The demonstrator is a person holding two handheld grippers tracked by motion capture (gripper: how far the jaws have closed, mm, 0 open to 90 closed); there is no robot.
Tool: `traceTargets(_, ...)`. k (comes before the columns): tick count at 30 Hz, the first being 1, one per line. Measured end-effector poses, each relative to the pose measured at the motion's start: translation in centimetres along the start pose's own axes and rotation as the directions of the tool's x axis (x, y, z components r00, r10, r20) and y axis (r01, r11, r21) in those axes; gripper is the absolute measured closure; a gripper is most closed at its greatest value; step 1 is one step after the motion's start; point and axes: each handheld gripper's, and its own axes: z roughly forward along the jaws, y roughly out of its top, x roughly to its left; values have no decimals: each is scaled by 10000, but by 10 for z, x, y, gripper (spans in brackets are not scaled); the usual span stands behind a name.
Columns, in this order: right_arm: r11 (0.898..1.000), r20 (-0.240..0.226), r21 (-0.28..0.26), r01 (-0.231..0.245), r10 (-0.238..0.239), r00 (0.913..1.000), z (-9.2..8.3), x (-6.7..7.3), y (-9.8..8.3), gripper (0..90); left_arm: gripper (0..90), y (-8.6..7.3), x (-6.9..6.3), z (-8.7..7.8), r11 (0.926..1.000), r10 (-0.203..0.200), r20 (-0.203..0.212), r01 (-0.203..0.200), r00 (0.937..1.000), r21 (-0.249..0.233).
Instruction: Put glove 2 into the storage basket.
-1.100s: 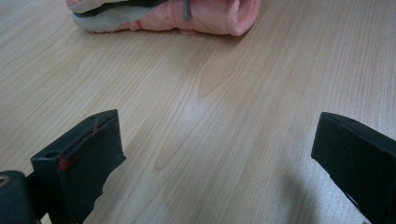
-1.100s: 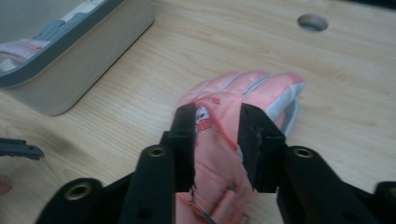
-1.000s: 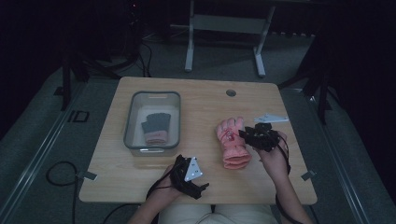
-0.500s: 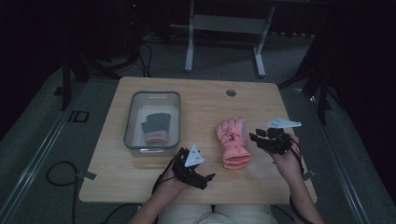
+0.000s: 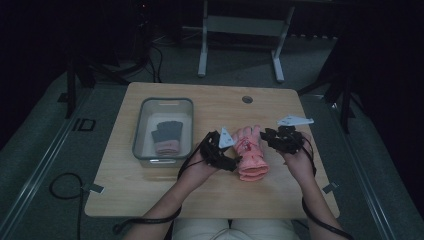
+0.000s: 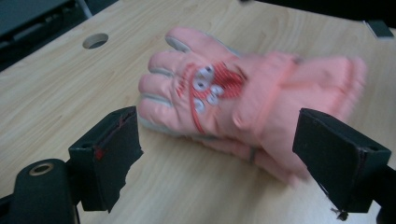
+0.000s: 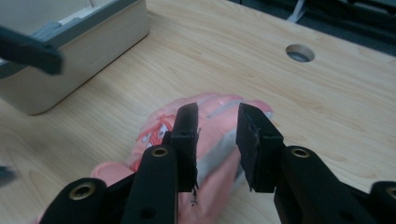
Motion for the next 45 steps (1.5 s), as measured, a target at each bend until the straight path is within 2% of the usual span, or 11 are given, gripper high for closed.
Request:
traceTargets(6, 9983, -131, 542, -222, 229, 9997, 27, 9, -4, 595, 188, 5, 14, 34, 9951, -681, -173, 691, 9975, 711)
traceTargets(8, 9961, -88, 837, -293, 301, 9995, 34, 8, -10, 574, 156, 3, 16, 45, 9905, -875, 115, 858, 9961, 1071)
traceTargets(15, 9811, 38, 1893, -394, 394, 9992, 50, -6, -36, 535, 159, -9, 28, 77, 9538, -2306, 472, 2162, 9719, 2085)
traceTargets(17, 9788, -3, 2035, -245, 251, 9997, 52, -9, -41, 529, 166, -15, 32, 86, 9359, -2842, 834, 2575, 9551, 2403)
traceTargets(19, 9770, -108, 2114, -291, 321, 9994, 54, -13, -44, 529, 195, -20, 36, 92, 9186, -3458, 1273, 3078, 9296, 2478)
traceTargets(23, 9739, -156, 2240, -366, 411, 9990, 57, -12, -46, 547, 235, -26, 40, 99, 9005, -4000, 1829, 3480, 8981, 2608)
traceTargets(25, 9716, -178, 2310, -515, 571, 9982, 58, -12, -46, 574, 312, -28, 42, 104, 8821, -4436, 2175, 3808, 8694, 2772)
traceTargets(31, 9712, -446, 2295, -647, 769, 9960, 61, -13, -48, 658, 540, -31, 45, 111, 8637, -4932, 3130, 4139, 8117, 2877)
traceTargets(35, 9743, -525, 2118, -766, 896, 9946, 60, -12, -48, 696, 696, -29, 44, 107, 8686, -4881, 3234, 4146, 8107, 2714)
traceTargets(38, 9773, -562, 1895, -945, 1069, 9927, 56, -12, -47, 730, 754, -24, 42, 103, 8782, -4699, 3284, 3965, 8193, 2674)
traceTargets(45, 9839, -635, 1317, -1206, 1298, 9895, 41, -14, -42, 758, 770, -3, 38, 88, 9122, -3996, 3374, 3334, 8523, 2383)
